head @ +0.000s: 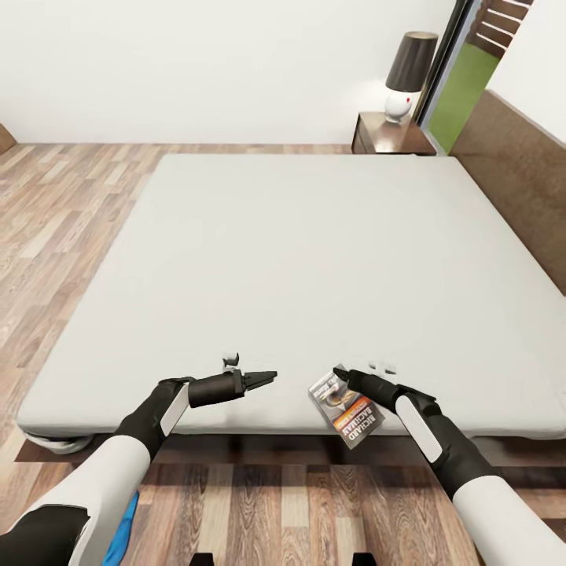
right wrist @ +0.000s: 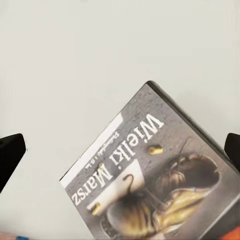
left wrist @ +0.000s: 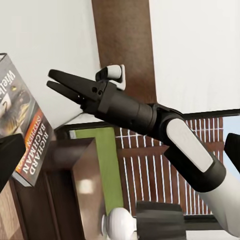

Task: In the bedroom, move the book from the bed onto either nightstand, and place the two sandals side by side next to the bed.

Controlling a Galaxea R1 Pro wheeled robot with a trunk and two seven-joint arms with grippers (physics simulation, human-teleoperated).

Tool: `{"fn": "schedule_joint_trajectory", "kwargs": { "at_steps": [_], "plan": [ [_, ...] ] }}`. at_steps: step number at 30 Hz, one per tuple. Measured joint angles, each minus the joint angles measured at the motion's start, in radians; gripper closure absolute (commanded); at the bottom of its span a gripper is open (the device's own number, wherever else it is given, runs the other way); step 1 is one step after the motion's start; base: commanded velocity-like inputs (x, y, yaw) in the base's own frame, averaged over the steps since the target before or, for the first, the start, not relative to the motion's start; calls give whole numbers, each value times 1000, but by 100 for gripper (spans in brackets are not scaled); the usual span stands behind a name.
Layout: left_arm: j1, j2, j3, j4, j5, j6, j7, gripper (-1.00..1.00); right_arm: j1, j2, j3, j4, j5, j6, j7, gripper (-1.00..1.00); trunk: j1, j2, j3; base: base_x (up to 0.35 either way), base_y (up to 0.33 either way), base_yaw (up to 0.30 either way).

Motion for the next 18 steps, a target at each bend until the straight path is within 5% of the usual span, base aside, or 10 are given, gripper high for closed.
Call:
{"fn": "schedule_joint_trajectory", "kwargs": {
  "at_steps": [9,11,15,18],
  "plan": [
    [0,-1,-1,0,-1,0,2,-100,1,-24,-8,-106,-6,12,-1,-100,-35,63,28,0,0,0],
    [0,-1,-1,0,-1,0,1,-100,1,-60,-10,-121,-8,13,0,-100,-42,77,34,0,0,0],
    [0,-1,-1,-1,-2,0,-2,-100,1,-199,-12,-164,-48,15,0,-100,-58,105,47,0,0,0],
    [0,-1,-1,-1,-2,0,-2,-100,2,-241,-12,-182,-98,15,0,-100,-69,126,56,0,0,0]
  ]
}}
